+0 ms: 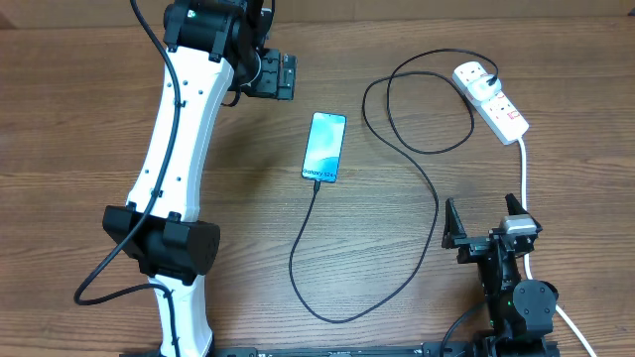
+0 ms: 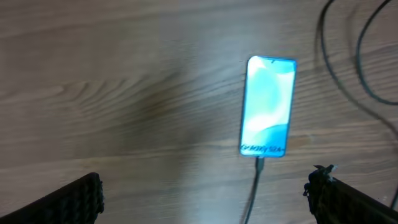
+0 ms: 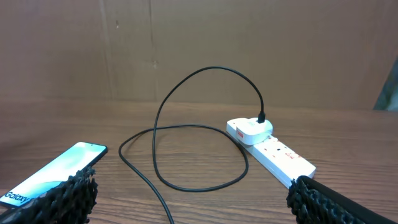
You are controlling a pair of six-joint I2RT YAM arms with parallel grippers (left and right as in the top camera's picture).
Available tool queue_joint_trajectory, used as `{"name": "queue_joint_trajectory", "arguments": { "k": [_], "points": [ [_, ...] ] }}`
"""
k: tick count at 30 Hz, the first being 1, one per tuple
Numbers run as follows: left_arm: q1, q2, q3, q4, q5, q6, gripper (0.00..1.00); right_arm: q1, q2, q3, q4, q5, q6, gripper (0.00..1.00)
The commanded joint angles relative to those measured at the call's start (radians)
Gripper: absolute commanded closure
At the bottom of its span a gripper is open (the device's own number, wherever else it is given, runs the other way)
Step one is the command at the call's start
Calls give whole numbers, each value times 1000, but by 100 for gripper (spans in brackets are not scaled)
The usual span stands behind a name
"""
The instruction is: Plug charger to phone and switch on socket
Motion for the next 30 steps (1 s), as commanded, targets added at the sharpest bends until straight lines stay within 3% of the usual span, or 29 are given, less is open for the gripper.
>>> {"name": "queue_joint_trajectory", "arguments": {
  "k": [1, 7, 18, 23, 30],
  "points": [
    [2, 7, -2, -30, -39, 2, 0, 6, -10, -10, 5, 8, -8, 0],
    [2, -50, -58, 34, -67, 8, 0, 6, -10, -10, 5, 8, -8, 0],
    [3, -449, -655, 392, -150, 8, 0, 6, -10, -10, 5, 8, -8, 0],
    [3, -571, -759, 333, -225, 34, 1, 6, -10, -10, 5, 8, -8, 0],
    [13, -584, -762, 224, -290, 34, 0, 6, -10, -10, 5, 8, -8, 0]
  ]
}}
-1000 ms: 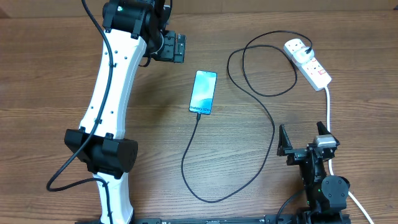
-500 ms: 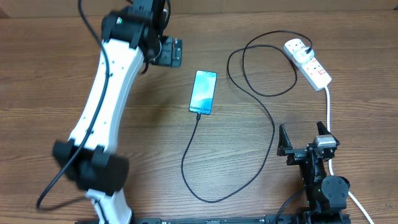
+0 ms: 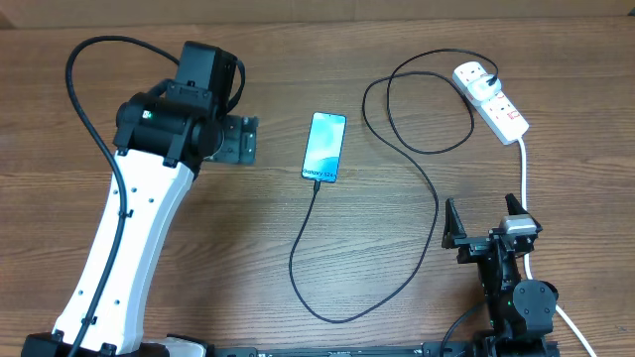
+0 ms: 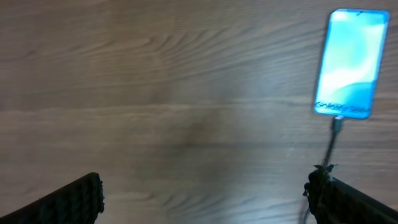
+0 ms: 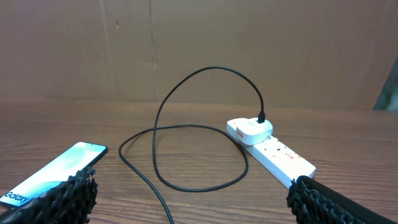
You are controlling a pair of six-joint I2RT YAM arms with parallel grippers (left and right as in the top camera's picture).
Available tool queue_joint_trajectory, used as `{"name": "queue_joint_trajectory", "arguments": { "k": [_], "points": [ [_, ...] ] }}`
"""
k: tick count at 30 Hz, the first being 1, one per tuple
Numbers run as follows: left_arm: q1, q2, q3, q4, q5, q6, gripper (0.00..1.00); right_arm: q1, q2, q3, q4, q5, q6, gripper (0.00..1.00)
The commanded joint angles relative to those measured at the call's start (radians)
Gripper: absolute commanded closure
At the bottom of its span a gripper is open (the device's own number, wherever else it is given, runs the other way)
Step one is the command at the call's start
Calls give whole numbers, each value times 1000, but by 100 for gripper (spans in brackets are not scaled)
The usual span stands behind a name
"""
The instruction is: Plug charger to phone and switch on socket
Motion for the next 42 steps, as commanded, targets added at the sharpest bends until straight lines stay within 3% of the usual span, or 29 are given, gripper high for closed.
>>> {"name": "queue_joint_trajectory", "arguments": {
  "k": [1, 4, 11, 14, 26, 31, 37, 42],
  "points": [
    [18, -7, -21, -6, -31, 20, 0, 6, -10, -10, 5, 9, -7, 0],
    [31, -31, -67, 51, 9, 24, 0, 6, -10, -10, 5, 9, -7, 0],
    [97, -204, -413, 497, 291, 192, 0, 6, -10, -10, 5, 9, -7, 0],
    [151, -275, -534, 597, 377, 215, 0, 6, -10, -10, 5, 9, -7, 0],
    [205, -576, -619, 481, 401, 231, 0, 6, -10, -10, 5, 9, -7, 0],
    [203, -630, -619, 426, 427, 297, 0, 6, -10, -10, 5, 9, -7, 0],
    [204, -626, -624, 444, 527, 333, 0, 6, -10, -10, 5, 9, -7, 0],
    [208, -681, -710, 567, 579, 329, 0, 6, -10, -10, 5, 9, -7, 0]
  ]
}}
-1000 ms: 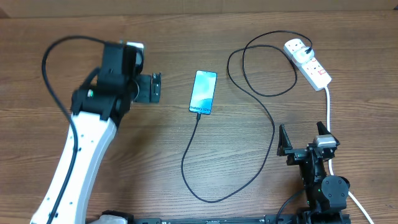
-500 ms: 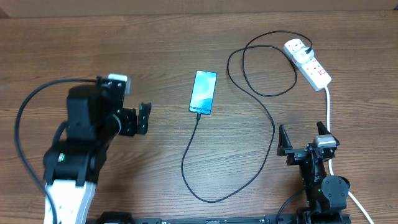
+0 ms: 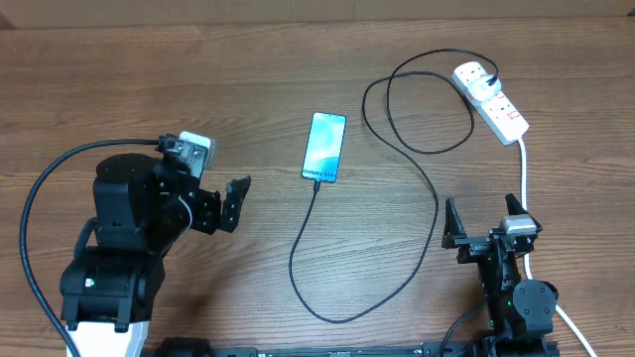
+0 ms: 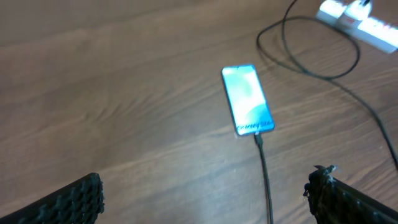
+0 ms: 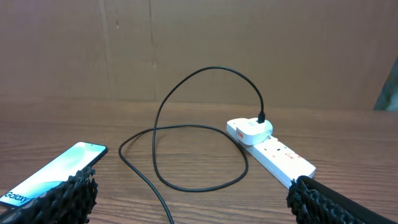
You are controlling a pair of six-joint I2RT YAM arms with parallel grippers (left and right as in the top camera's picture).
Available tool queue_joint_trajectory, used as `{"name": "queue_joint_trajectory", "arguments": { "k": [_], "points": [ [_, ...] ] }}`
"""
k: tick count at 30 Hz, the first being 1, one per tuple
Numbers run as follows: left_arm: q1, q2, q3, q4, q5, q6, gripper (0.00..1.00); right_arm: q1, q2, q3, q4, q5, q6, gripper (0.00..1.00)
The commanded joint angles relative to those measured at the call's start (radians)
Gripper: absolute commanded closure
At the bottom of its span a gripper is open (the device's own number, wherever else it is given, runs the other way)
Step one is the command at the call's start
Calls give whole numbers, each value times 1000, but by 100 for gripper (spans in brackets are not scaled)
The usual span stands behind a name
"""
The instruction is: Plug charger to phone and switch on socket
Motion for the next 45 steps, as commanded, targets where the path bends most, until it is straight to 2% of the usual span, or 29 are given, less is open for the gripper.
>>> {"name": "queue_joint_trajectory", "arguments": {
  "k": [1, 5, 15, 20, 22, 35, 45],
  "points": [
    [6, -73, -97, 87, 76, 13, 1, 6, -10, -10, 5, 8, -7, 0],
    [8, -200, -261, 242, 75, -42, 0, 6, -10, -10, 5, 8, -7, 0],
    [13, -451, -617, 603, 64, -47, 0, 6, -10, -10, 5, 8, -7, 0],
    [30, -547, -764, 740, -5, -170, 1, 6, -10, -10, 5, 8, -7, 0],
    [40, -585, -809, 771, -37, -204, 1, 6, -10, -10, 5, 8, -7, 0],
    [47, -816, -1012, 893, -144, -217, 1, 6, -10, -10, 5, 8, -7, 0],
    [61, -902, -1019, 793, -195, -218, 0, 6, -10, -10, 5, 8, -7, 0]
  ]
}}
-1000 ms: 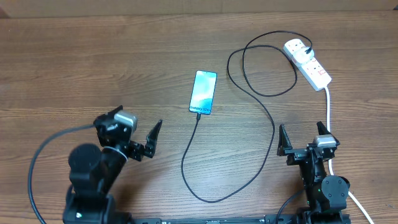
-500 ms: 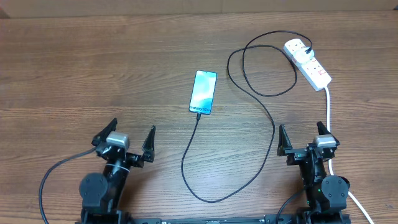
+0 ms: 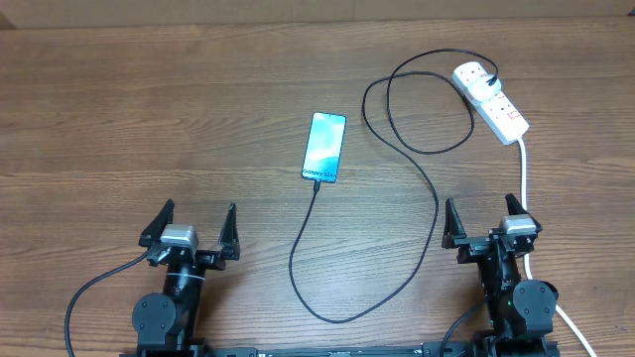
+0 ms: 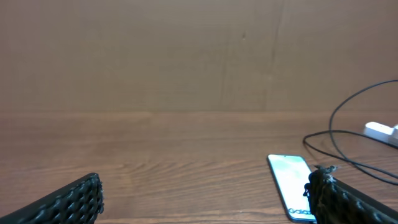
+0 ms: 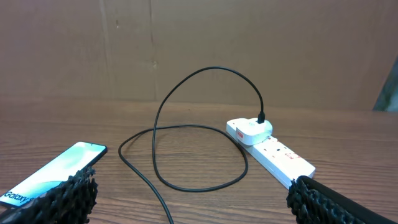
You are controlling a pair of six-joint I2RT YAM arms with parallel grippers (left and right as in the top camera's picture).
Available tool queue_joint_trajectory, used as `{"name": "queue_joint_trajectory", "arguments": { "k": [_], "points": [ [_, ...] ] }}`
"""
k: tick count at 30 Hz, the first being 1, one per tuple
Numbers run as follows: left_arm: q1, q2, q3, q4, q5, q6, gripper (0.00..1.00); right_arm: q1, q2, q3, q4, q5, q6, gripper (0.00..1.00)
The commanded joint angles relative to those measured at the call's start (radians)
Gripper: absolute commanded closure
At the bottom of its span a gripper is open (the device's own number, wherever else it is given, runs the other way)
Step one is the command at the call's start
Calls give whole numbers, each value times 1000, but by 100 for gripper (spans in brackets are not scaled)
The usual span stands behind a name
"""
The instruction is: Plug charger to phone and switch on socket
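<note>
The phone [image 3: 324,147] lies face up mid-table, screen lit, with the black charger cable [image 3: 316,268] plugged into its near end. The cable loops right and back to a white adapter in the white socket strip [image 3: 493,100] at the far right. My left gripper [image 3: 191,236] sits open at the near left edge, the phone [image 4: 291,194] showing by its right fingertip. My right gripper [image 3: 487,225] sits open at the near right edge, the phone [image 5: 50,170] by its left finger and the socket strip [image 5: 272,152] ahead on the right. Nothing lies between either pair of fingers.
A brown cardboard wall [image 5: 199,50] stands along the table's far edge. The strip's white lead [image 3: 524,174] runs down the right side past my right gripper. The wooden table [image 3: 149,99] bears only the phone, cable and strip.
My left arm has come back from mid-table on the left to the near left edge, gripper still open and level, facing the far wall. Phone, cable, socket strip and right arm are unchanged.
First my left gripper hung open over the table just left of the phone, which had the cable in it. It then stood further left and nearer, then lower by the near side, and now rests at the near left edge. The right arm stayed still throughout.
</note>
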Motion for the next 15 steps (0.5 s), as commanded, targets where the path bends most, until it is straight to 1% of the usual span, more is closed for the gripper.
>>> {"name": "queue_joint_trajectory", "arguments": {
  "k": [1, 3, 7, 15],
  "points": [
    [8, -16, -7, -46, -48, -14, 0, 6, -10, -10, 5, 9, -5, 0],
    [8, -16, -7, -107, -65, -27, 0, 6, -10, -10, 5, 9, -5, 0],
    [8, -16, -7, -103, -104, -24, 0, 6, -10, -10, 5, 9, -5, 0],
    [8, -16, -7, -94, -228, -25, 0, 6, -10, -10, 5, 9, -5, 0]
  ]
}}
